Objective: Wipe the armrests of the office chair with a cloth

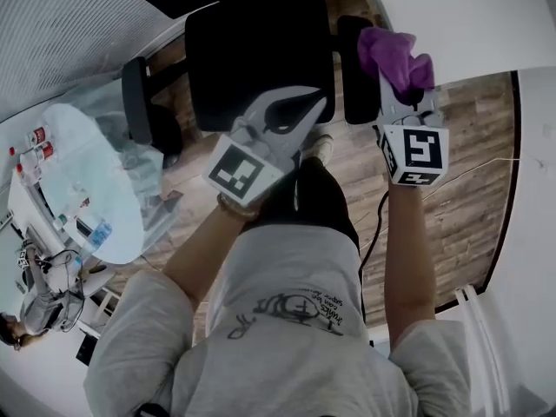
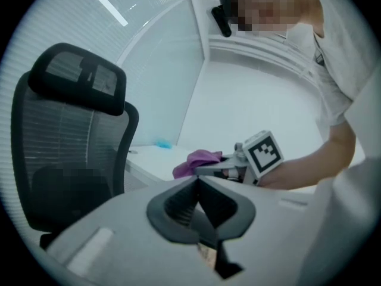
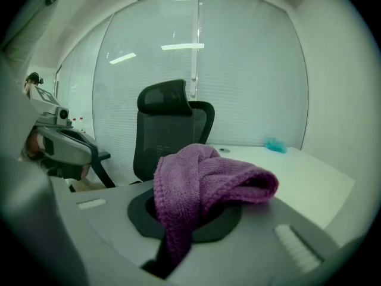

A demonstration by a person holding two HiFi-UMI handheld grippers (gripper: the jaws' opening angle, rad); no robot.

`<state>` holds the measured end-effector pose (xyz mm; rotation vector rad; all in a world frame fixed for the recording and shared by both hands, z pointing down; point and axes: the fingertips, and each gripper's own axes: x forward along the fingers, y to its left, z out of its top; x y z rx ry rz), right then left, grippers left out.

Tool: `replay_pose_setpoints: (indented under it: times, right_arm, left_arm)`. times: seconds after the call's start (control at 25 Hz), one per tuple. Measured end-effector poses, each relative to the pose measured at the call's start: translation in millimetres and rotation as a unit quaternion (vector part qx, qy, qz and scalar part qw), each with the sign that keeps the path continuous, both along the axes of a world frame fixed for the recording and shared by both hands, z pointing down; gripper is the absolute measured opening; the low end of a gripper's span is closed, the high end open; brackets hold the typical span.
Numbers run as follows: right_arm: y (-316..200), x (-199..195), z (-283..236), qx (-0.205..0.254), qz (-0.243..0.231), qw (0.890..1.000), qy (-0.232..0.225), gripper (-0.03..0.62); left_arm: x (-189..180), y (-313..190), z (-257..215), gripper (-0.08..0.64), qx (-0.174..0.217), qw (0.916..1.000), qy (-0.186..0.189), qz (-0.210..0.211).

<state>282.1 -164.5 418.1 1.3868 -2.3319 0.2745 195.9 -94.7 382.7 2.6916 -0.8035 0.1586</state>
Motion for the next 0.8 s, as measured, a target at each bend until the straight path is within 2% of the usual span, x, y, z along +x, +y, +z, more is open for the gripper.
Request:
replay_pose_setpoints:
  times: [0.52,0.8]
  right_arm:
    - [58.4,21.0,-177.9,0.083,0.021,0.996,-0.039,0.031]
    - [103.2,21.9,-238.1,0.107,0.016,0.994,-0.026,0.031]
  left_arm:
    - [25.0,6.2,-150.6,0.000,0.054,0.9984,0.016,0.000]
    - [31.0,26.3,-209.8,0.000,0.081,0.9964,0.024,-0.010]
